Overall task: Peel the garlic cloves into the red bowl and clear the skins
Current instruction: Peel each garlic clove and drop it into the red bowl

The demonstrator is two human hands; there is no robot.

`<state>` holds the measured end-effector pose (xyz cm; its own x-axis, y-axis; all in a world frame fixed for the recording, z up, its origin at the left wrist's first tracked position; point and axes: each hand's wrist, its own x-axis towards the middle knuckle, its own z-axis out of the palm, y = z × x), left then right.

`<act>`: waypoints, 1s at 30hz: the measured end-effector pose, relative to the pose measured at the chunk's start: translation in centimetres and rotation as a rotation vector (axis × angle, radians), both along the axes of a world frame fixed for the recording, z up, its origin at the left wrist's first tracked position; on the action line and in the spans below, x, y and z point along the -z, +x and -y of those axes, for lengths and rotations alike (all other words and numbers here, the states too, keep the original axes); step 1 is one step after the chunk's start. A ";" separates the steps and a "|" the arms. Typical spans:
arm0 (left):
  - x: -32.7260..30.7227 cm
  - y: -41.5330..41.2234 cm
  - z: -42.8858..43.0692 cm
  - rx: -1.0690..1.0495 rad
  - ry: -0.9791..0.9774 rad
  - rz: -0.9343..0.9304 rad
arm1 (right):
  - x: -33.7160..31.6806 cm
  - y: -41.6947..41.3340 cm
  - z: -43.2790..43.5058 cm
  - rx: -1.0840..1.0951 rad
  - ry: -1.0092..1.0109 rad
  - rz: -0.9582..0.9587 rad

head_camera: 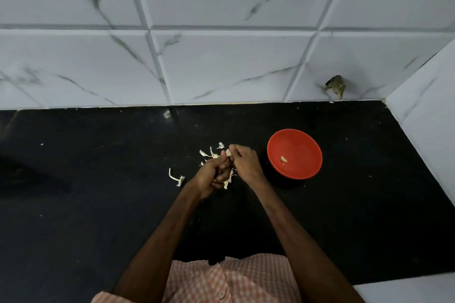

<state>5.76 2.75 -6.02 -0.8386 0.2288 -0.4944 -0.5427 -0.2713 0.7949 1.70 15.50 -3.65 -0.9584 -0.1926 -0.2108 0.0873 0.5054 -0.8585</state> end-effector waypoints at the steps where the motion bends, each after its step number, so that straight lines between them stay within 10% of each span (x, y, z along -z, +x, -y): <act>1: -0.1 0.1 0.1 -0.002 0.040 0.016 | 0.0 0.1 0.0 0.008 -0.044 0.042; 13: -2.4 -0.3 0.1 -0.093 -0.002 -0.061 | -0.8 -0.3 -1.6 0.047 -0.251 0.086; 30: -1.0 -0.4 0.1 -0.094 -0.801 -0.439 | -1.2 -0.2 -1.3 0.029 -0.092 -0.144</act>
<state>5.39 2.62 -5.05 -0.9865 -0.1230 -0.1083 -0.1508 0.4222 0.8939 1.47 16.78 -2.45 -0.9828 -0.1766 -0.0538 -0.0265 0.4233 -0.9056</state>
